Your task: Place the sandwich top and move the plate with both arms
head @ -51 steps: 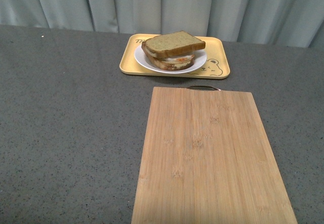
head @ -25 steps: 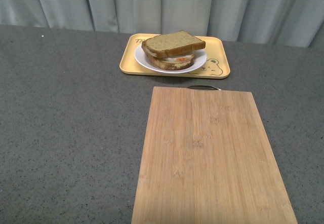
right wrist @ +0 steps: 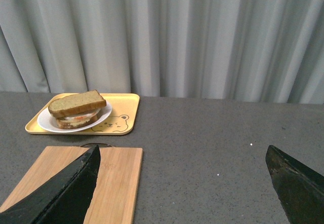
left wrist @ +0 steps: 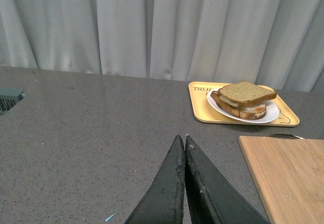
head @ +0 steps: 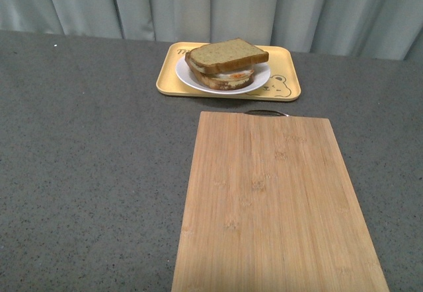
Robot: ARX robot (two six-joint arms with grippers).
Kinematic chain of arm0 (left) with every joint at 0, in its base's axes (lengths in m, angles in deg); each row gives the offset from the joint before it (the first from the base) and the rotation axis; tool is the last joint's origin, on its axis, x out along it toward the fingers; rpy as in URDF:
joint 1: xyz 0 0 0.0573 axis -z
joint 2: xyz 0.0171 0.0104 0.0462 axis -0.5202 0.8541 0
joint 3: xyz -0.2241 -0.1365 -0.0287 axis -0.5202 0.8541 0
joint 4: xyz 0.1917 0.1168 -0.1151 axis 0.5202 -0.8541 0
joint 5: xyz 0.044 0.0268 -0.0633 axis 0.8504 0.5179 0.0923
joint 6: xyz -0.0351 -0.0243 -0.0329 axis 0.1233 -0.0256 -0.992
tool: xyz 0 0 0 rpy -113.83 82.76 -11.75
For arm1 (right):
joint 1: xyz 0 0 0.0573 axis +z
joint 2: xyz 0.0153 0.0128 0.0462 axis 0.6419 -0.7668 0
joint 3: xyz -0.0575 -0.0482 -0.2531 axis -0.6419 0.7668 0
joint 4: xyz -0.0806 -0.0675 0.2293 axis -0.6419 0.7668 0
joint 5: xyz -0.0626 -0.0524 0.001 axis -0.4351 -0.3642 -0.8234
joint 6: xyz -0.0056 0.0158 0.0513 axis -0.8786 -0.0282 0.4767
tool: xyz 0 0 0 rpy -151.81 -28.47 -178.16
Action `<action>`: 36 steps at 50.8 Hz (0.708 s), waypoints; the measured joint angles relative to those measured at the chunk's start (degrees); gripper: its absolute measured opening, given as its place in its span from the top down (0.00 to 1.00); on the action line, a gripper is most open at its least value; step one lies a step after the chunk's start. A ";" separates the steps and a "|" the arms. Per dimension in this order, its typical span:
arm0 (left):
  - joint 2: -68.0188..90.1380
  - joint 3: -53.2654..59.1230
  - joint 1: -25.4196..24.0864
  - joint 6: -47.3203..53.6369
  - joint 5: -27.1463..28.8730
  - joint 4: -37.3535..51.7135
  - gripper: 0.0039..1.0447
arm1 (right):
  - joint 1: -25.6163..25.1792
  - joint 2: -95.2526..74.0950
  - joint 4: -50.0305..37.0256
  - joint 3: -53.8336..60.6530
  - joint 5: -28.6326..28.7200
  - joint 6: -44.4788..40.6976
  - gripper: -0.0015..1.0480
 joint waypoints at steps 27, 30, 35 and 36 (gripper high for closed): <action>-0.09 0.00 0.00 0.00 0.00 0.00 0.40 | 0.00 0.00 0.00 0.00 0.00 0.00 0.09; -0.09 0.00 0.00 -0.02 0.00 0.00 0.28 | 0.00 0.00 0.00 0.00 0.00 0.00 0.09; -0.09 0.00 0.00 0.00 0.00 0.00 0.14 | 0.00 0.00 0.00 0.00 0.00 0.00 0.09; -0.09 0.00 0.00 0.00 0.00 0.00 0.10 | 0.00 0.00 0.00 0.00 0.00 0.00 0.09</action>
